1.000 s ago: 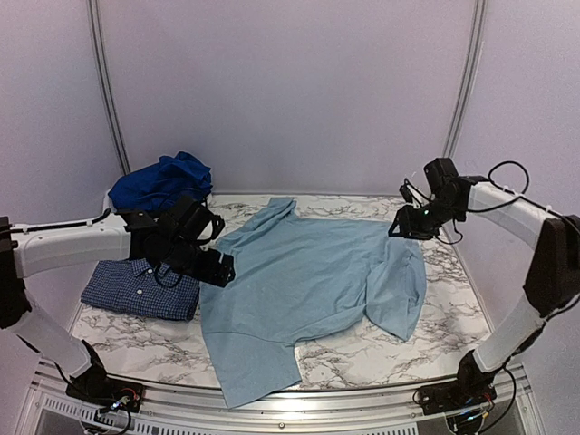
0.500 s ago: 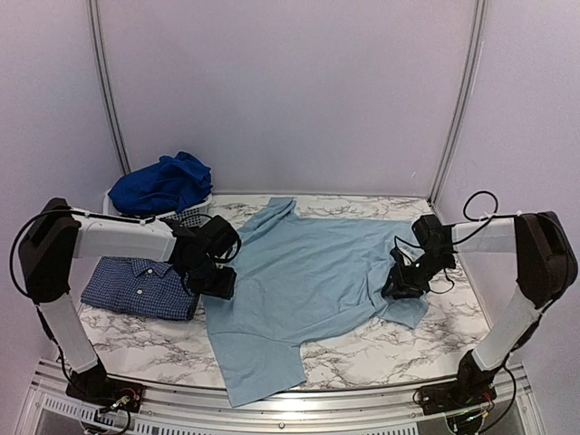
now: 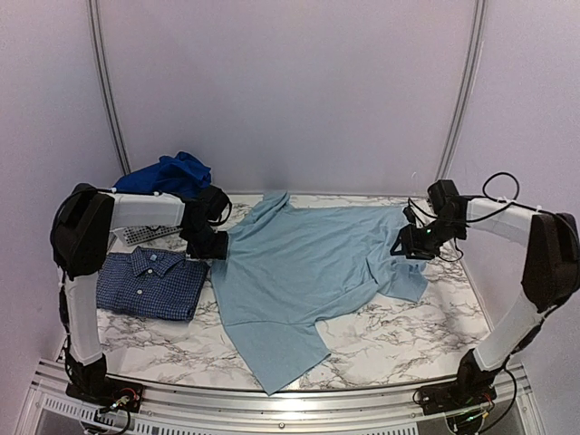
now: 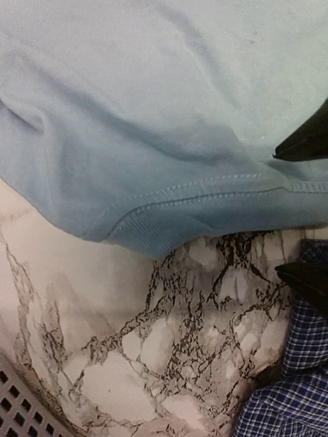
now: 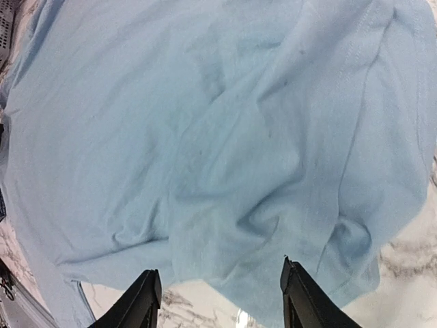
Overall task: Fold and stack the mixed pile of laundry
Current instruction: Adjust the flattened T-shirt at the center of the board.
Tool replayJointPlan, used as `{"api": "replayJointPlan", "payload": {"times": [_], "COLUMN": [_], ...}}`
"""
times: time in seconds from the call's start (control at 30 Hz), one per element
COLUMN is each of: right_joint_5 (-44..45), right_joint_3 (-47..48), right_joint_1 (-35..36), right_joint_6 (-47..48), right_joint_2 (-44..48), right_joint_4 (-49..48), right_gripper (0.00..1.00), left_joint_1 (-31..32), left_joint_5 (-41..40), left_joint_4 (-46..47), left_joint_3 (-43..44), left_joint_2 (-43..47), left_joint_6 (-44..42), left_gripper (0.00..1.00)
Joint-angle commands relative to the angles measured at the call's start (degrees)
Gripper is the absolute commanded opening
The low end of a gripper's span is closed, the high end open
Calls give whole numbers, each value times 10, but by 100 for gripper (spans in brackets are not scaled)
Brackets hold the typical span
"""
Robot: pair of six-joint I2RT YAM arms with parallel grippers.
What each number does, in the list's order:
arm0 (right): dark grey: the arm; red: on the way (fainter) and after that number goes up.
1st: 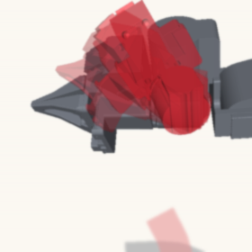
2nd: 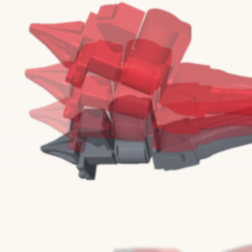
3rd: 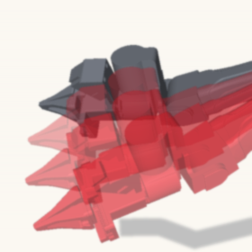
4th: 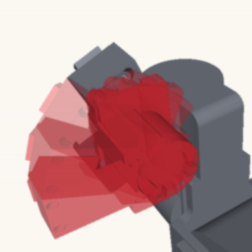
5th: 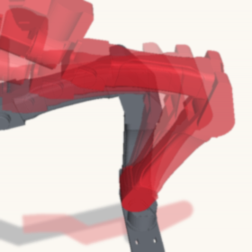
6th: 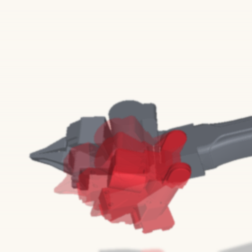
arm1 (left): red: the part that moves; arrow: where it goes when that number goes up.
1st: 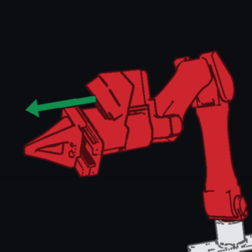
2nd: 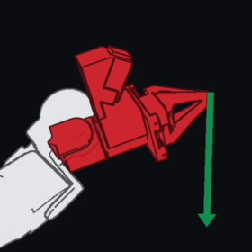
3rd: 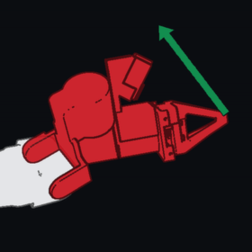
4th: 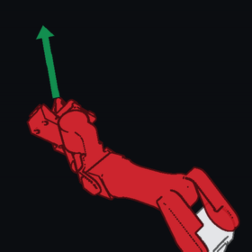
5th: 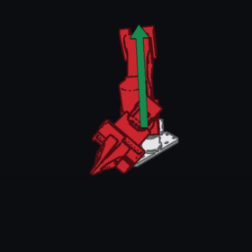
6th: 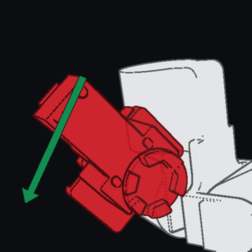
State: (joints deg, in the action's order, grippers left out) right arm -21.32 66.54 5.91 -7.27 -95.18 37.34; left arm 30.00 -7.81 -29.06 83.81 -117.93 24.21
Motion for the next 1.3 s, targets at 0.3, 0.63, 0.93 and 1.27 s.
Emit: {"api": "replayJointPlan", "payload": {"times": [0.3, 0.63, 0.93, 1.27], "right_joint_5": [52, 34, -32, -70], "right_joint_3": [-145, -174, -179, -61], "right_joint_1": [-27, -30, -16, -37], "right_joint_6": [-22, -14, -8, -25], "right_joint_2": [121, 73, 42, 181], "right_joint_4": [35, 0, -11, 82], "right_gripper": [61, 57, 27, 0], "left_joint_1": [154, 124, 56, 23], "left_joint_5": [32, 16, -3, -14], "left_joint_4": [-28, -17, -27, -31], "left_joint_3": [-136, -130, -132, -131], "left_joint_2": [136, 59, 36, 39], "left_joint_6": [13, 2, -52, -87], "left_gripper": [69, 53, 45, 43]}}
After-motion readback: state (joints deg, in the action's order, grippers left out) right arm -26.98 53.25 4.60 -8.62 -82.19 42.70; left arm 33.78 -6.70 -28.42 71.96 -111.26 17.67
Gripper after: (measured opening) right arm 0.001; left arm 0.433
